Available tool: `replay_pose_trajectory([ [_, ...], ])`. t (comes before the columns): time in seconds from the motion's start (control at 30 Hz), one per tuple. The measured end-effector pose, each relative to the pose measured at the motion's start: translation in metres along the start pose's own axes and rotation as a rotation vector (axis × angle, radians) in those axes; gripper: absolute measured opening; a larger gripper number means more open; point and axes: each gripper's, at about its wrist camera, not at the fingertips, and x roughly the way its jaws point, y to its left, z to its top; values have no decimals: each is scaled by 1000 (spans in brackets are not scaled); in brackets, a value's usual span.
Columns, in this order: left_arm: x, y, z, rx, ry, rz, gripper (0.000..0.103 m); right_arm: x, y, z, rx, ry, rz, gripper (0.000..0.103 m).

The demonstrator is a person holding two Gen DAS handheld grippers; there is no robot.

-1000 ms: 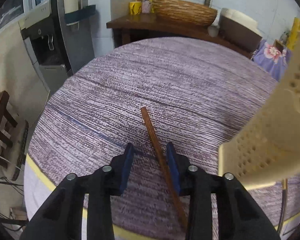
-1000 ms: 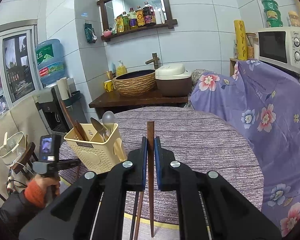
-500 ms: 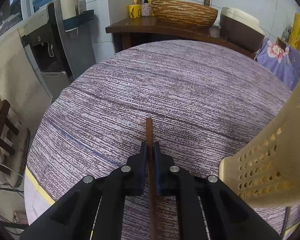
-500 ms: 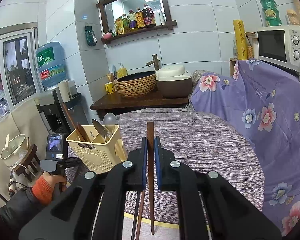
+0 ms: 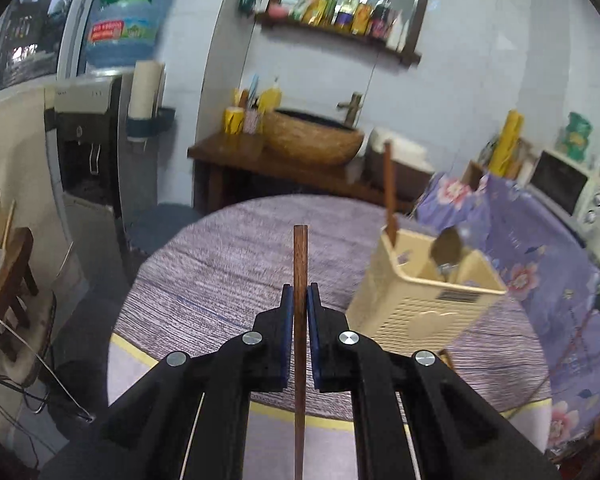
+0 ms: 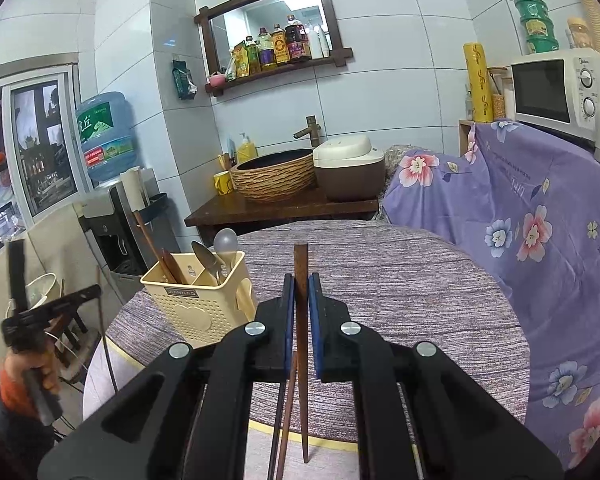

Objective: Organize utensils
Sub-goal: 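Lift both chopsticks and lower them into the cream holder with both tools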

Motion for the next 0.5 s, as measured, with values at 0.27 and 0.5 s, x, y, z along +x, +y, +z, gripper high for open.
replay_pose_trajectory([
  [0.27,-37,-1,3,3,-77,-34,8,-4,6,-1,-8,-3,3,8],
  [0.5,-42,0,8,-10,-94,-47,8,-6,6,2,-13,-6,-4,8],
])
